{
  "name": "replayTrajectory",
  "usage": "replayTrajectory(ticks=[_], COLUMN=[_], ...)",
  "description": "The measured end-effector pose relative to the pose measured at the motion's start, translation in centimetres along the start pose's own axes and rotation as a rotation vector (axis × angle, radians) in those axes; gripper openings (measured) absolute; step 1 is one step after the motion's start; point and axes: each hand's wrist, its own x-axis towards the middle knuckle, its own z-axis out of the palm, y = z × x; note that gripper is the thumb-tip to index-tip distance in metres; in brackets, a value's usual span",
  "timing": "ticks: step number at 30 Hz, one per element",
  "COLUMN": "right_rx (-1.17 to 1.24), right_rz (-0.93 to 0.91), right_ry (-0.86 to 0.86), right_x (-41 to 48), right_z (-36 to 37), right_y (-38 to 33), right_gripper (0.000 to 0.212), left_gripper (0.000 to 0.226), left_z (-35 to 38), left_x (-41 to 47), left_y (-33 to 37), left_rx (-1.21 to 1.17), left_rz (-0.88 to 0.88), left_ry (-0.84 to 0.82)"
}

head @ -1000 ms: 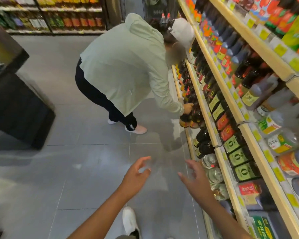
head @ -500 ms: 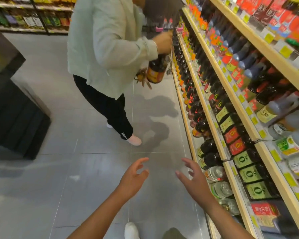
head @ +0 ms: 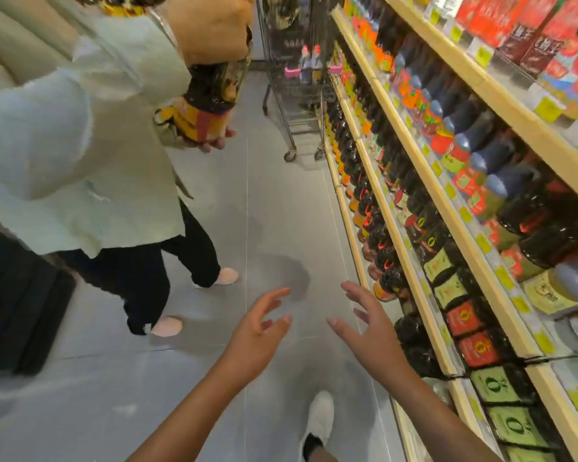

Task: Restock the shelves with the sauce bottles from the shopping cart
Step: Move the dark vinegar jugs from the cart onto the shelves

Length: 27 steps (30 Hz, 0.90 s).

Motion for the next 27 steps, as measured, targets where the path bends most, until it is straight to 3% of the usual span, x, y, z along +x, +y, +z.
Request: replayTrajectory(ticks=[14, 21, 27], right_rx=[0.043, 0.002, 0.065], right_rz=[-0.046, -0.043, -0.003], right_ry=[-0.063, -0.044, 0.017], right_x=[31.4, 48.7, 62.5], right_z=[-3.6, -2.6, -3.2], right_y=[-2.8, -5.2, -7.2], right_gripper=[0.056, 0.063, 0.054], left_gripper=[0.041, 0.044, 0.043], left_z=[-2.4, -8.1, -11.7], left_x=[28.1, 45.4, 60.3], left_y=[7.5, 10.9, 15.4], left_rx=[-0.085, -0.095, -0.097], left_rz=[0.051, 0.084, 0.114], left_ry=[0.17, 0.158, 0.132])
